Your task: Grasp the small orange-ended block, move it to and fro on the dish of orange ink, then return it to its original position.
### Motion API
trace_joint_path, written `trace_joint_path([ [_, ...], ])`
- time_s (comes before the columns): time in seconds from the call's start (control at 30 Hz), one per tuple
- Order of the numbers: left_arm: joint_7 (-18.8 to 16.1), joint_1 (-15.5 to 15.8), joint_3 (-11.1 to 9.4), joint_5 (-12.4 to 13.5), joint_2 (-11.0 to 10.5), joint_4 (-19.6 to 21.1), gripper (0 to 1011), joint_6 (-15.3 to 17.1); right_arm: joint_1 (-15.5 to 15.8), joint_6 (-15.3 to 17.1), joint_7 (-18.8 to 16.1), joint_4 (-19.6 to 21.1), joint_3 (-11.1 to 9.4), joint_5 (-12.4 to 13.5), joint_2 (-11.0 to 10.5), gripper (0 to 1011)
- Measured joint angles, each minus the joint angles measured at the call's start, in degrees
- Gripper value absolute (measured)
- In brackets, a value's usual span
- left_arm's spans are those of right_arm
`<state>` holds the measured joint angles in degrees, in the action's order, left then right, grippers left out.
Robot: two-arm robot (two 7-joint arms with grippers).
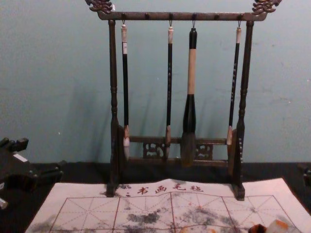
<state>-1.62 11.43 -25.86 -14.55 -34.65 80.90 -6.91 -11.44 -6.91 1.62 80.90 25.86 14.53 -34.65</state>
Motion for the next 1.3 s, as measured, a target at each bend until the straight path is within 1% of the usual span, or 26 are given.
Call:
trace_joint_path([
  [1.3, 0.00, 0.00, 0.00, 0.00, 0.00, 0.00, 1001, 0.00, 0.00, 0.01, 0.00, 0.00, 0.00, 0.02, 0.00, 1000],
])
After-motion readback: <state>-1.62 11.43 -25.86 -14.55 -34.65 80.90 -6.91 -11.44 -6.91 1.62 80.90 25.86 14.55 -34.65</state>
